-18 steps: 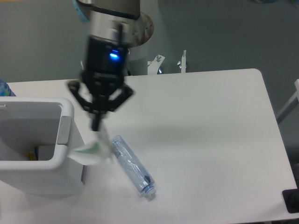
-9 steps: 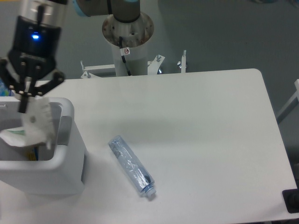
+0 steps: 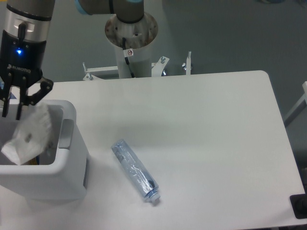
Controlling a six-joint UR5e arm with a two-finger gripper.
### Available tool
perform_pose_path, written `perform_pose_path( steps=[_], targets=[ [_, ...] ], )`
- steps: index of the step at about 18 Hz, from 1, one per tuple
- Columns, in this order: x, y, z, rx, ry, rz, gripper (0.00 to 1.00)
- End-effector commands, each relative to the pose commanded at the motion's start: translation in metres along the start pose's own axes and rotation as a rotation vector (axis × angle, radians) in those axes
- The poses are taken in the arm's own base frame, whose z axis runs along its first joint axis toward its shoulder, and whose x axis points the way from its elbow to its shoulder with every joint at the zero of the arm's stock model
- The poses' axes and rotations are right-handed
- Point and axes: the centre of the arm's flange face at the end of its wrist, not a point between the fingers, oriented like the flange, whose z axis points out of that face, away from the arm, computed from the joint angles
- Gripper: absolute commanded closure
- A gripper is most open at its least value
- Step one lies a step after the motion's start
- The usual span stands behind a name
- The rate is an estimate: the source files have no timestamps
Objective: Place the trash in the trash can
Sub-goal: 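Move the open gripper to the cap end of the plastic bottle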
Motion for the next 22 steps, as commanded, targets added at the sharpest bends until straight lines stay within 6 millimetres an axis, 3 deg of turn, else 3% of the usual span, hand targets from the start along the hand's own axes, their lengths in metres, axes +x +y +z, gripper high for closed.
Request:
perform_pose_path(
  steps=[3,5,8,11,14,16,22],
  targets=[
    [-0.006,0.000,0.001,-0.001,-0.007,-0.009,0.00],
    [-0.021,-0.006,-0.001,0.005,-0.022,-0.031,0.00],
    [-0.057,-0.017,-0.009,0.027,-0.057,-0.087,0.00],
    [-0.109,-0.031,-0.024,0.063,-0.098,-0.168,0.00],
    [-0.149,-0.038,-0.022,0.064,-0.092,-0.236,0.00],
    [-0.189,-0.041,-0.004,0.041,-0.113,-0.293,0.00],
    [-0.266,-0.031,0.082,-0.088,-0.189,-0.379,0.00]
  ],
)
